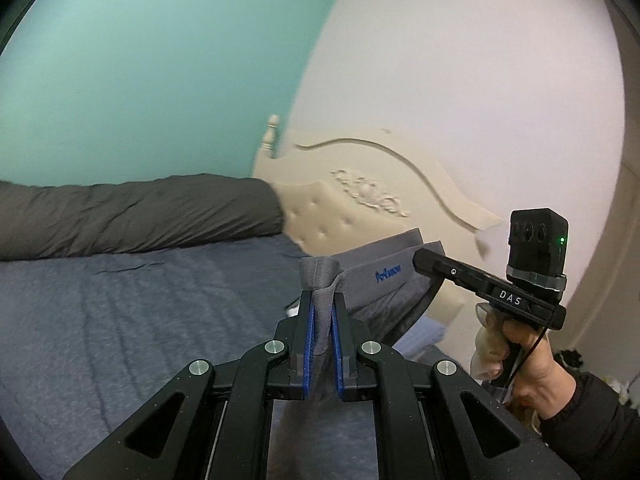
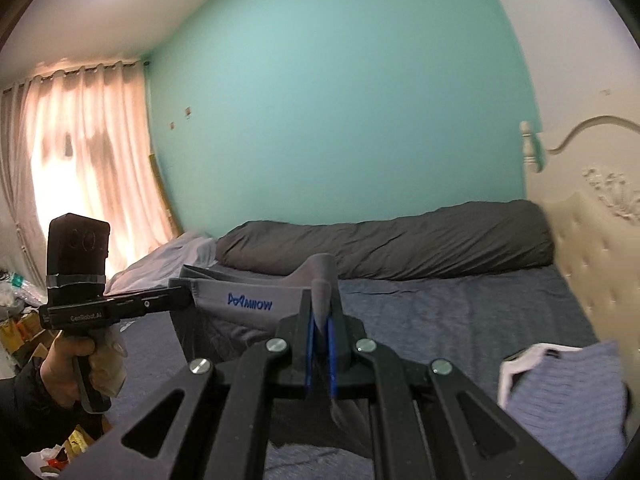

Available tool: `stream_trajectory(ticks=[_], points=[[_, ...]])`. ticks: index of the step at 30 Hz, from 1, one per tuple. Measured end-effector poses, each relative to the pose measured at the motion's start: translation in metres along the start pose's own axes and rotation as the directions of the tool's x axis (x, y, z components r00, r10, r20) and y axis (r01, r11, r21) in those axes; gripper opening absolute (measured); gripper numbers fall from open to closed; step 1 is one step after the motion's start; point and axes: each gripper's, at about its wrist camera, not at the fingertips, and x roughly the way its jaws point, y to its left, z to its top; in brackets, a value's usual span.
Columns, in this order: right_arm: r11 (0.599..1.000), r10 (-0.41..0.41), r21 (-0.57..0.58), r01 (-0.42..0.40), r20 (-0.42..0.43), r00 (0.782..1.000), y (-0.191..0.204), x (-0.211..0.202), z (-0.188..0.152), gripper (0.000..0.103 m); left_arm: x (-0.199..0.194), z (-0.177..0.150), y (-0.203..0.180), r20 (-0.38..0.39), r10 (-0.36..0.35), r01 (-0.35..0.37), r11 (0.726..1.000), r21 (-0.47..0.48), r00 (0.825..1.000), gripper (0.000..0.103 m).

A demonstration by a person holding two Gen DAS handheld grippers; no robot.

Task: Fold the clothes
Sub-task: 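Lift the folded garment with both tools and carry it toward the clothes stack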

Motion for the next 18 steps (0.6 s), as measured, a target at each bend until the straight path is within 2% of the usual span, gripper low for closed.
stream_trajectory(ticks=[7,18], points=[[0.996,-0.087,0.024,0.086,0.026,0.996,-0.038,-0.065,-0.001,0.005,0.039,0.013,-0.073,-0.028,-0.083,0.085,0.995,0.059,0.996,0.008],[0.976,-0.208,0.081,0.204,0.052,0.977,-0.100,-0.149,-0.016,0.005,0.109,0.009,-0.157,-0.095,-0.187,0.196,0.977,0.085,0.978,0.008]])
